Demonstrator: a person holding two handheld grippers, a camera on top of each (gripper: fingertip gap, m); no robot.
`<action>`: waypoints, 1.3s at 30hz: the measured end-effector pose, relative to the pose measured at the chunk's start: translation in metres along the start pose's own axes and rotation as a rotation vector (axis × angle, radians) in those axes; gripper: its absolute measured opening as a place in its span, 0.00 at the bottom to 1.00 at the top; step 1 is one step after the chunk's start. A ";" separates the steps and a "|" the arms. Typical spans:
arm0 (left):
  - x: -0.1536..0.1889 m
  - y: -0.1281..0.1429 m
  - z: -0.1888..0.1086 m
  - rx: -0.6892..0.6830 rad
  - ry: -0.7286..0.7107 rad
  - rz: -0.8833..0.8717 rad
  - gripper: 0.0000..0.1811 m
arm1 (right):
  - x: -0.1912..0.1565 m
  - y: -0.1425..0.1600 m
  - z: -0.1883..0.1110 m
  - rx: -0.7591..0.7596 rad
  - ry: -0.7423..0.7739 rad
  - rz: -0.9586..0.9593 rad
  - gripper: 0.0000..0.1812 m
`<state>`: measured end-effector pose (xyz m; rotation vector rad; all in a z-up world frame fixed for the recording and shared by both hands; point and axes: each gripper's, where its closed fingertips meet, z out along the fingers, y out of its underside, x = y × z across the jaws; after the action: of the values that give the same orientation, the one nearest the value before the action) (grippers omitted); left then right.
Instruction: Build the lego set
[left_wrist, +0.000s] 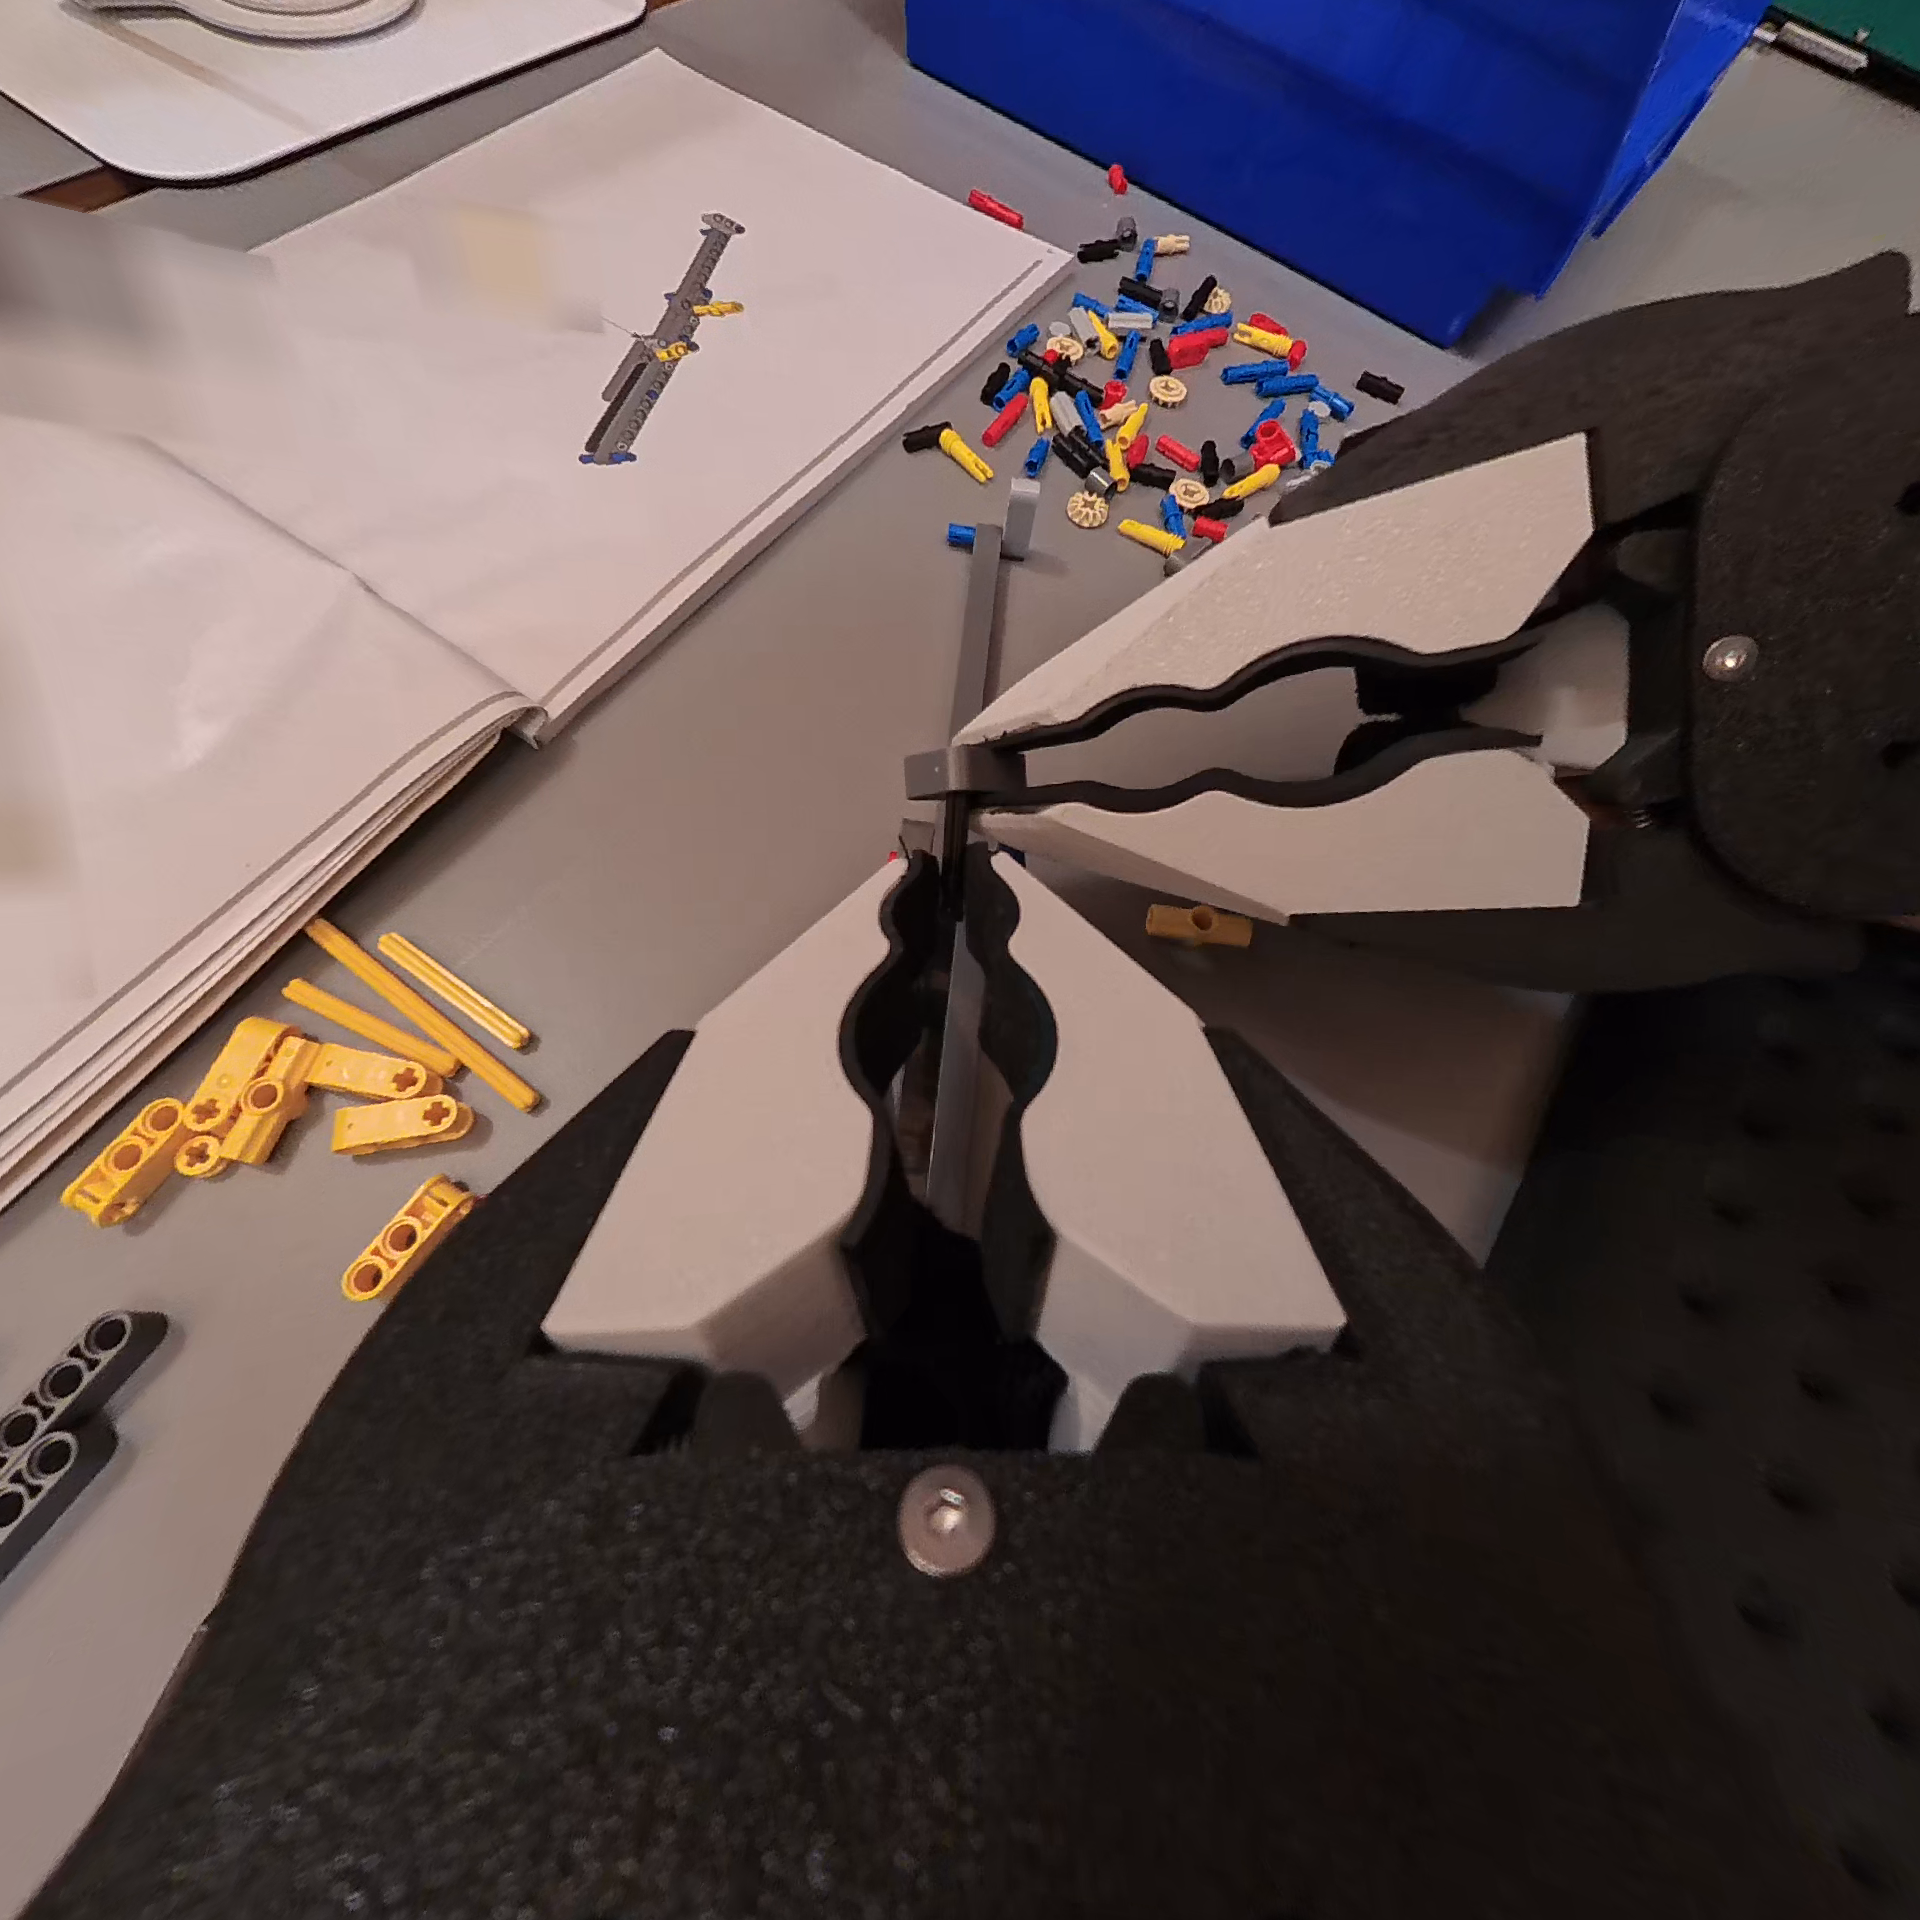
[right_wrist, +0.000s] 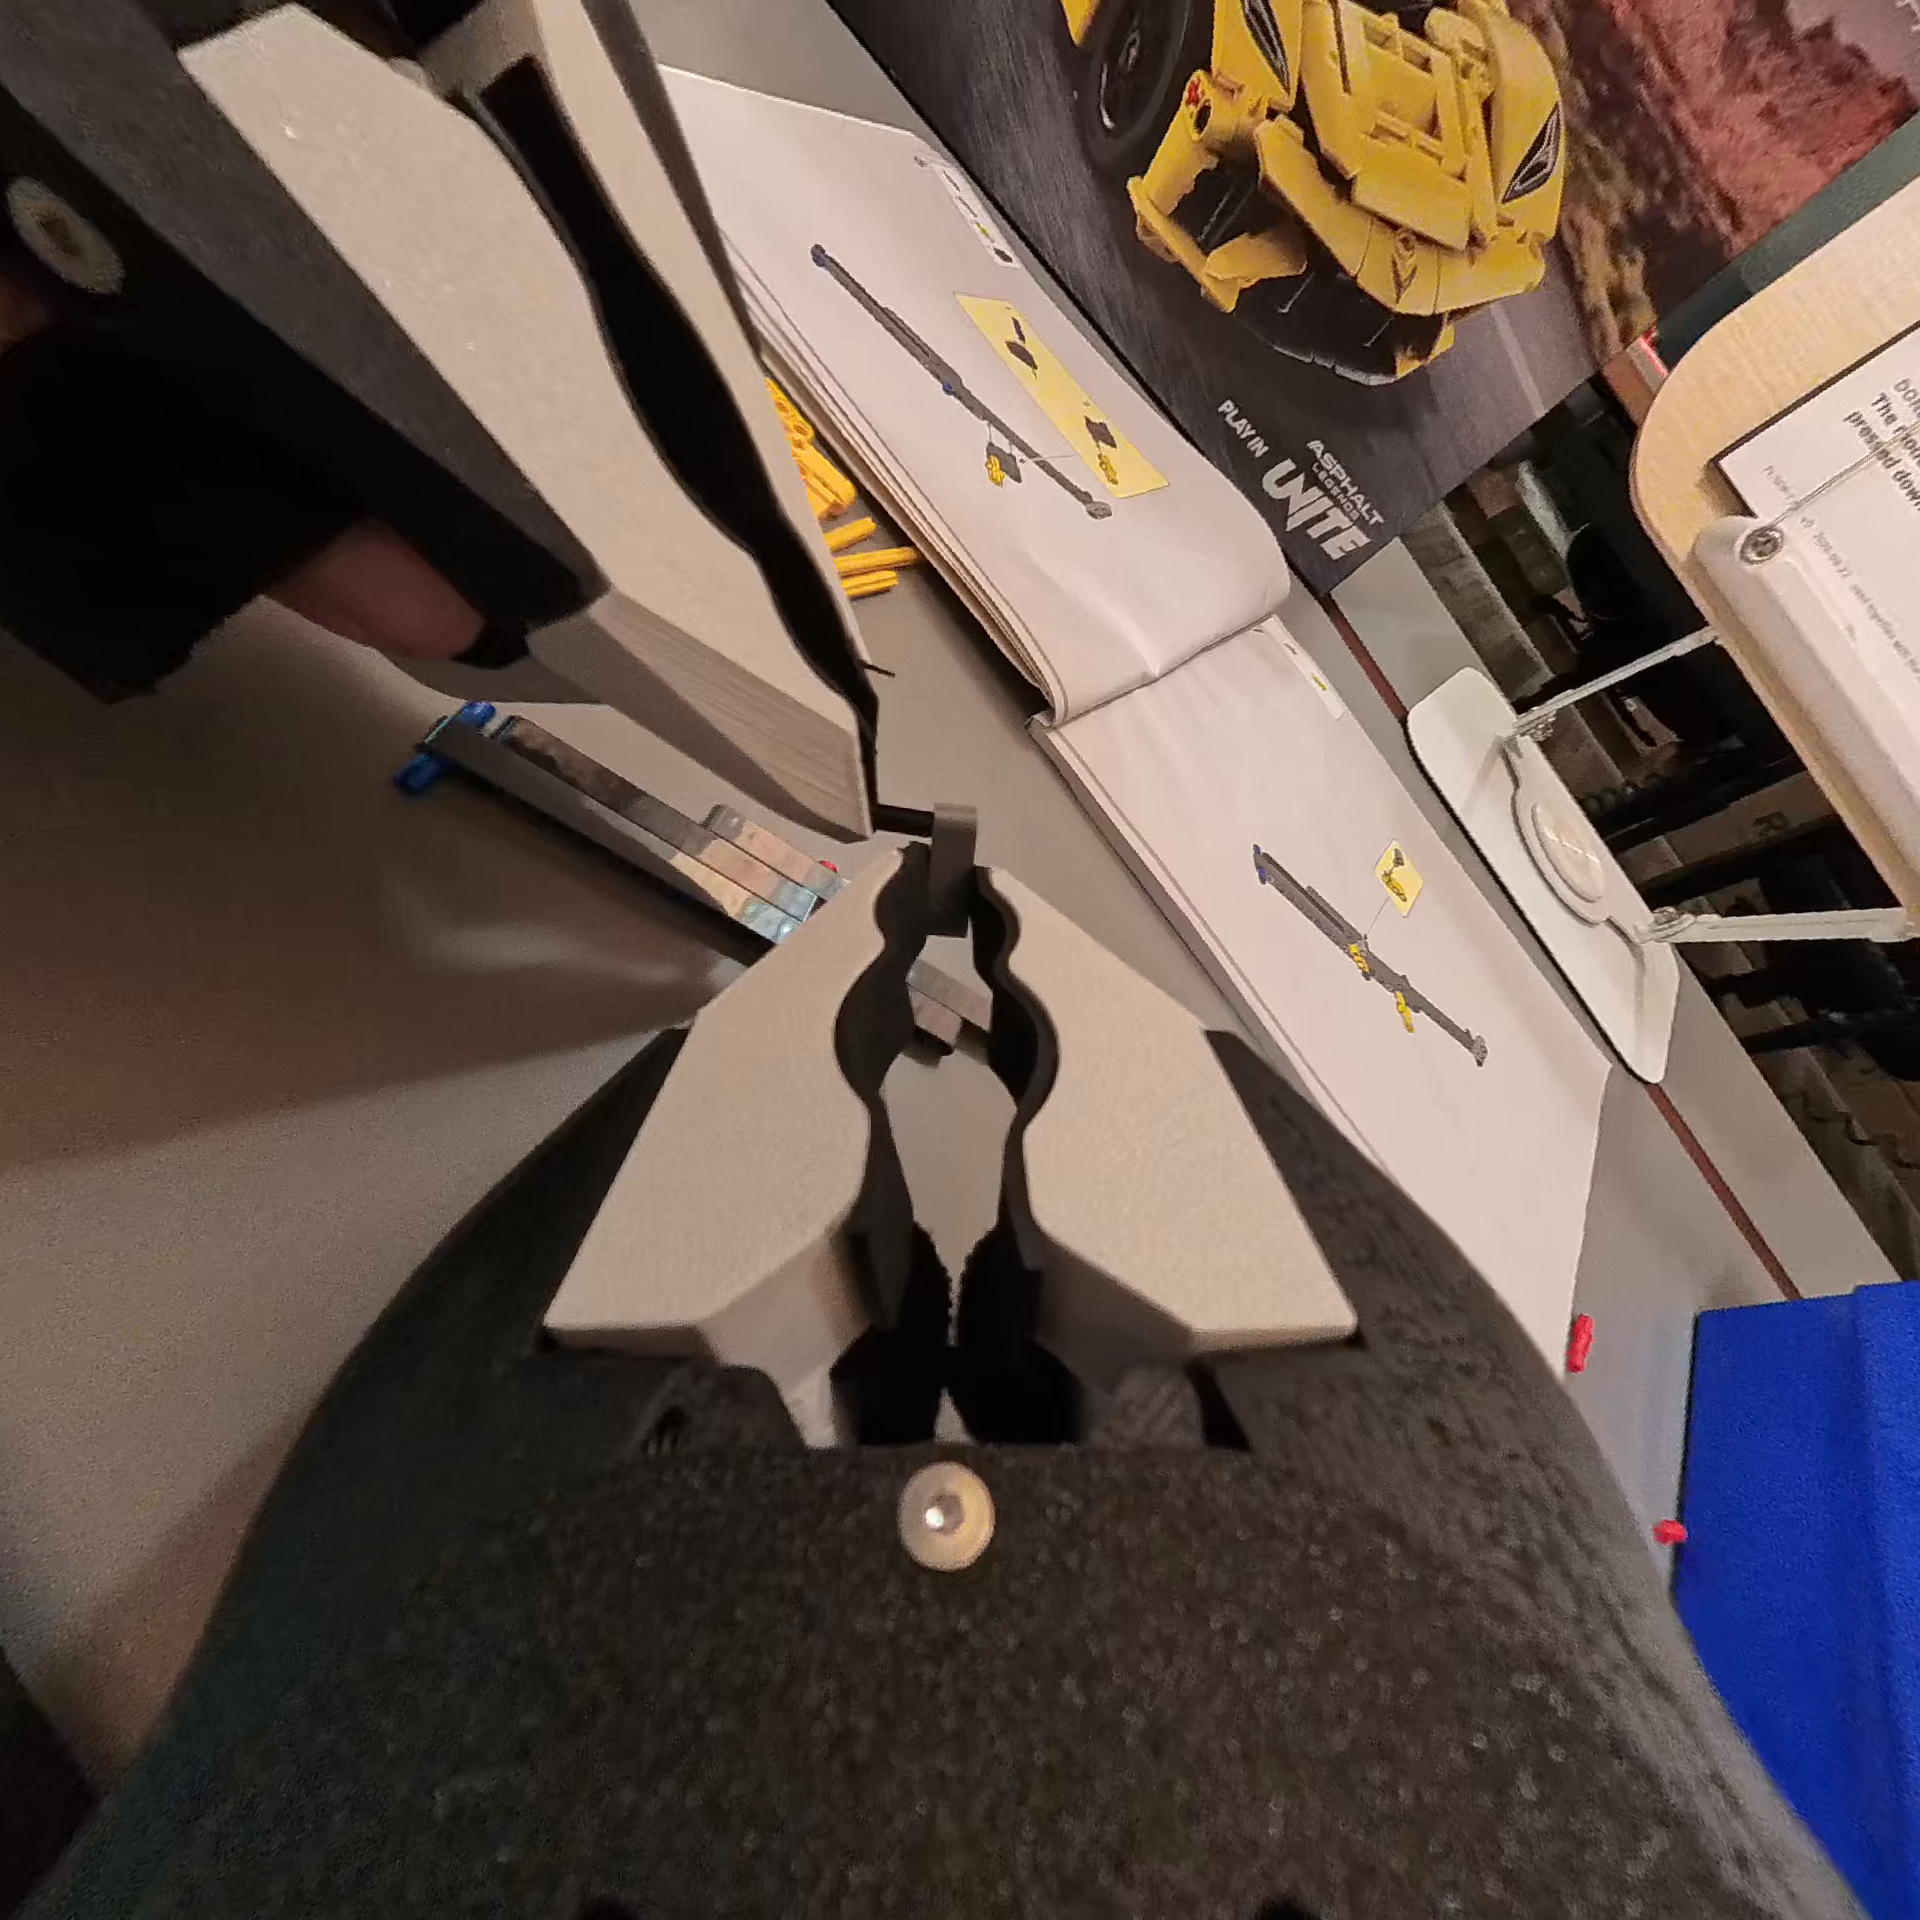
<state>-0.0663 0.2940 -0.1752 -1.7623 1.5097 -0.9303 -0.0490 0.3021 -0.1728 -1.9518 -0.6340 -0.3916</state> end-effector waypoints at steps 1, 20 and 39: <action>0.000 0.000 0.000 -0.003 -0.001 0.000 0.02 | 0.000 0.001 0.000 -0.007 0.004 -0.009 0.04; 0.004 0.016 0.004 -0.075 0.055 0.054 0.02 | -0.011 0.005 0.002 -0.036 0.016 -0.195 0.04; 0.004 0.018 0.003 -0.084 0.087 0.073 0.02 | -0.012 0.001 -0.001 -0.015 0.035 -0.270 0.04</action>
<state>-0.0731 0.2879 -0.1911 -1.7329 1.6796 -0.9297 -0.0578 0.2977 -0.1794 -1.8737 -0.8773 -0.5966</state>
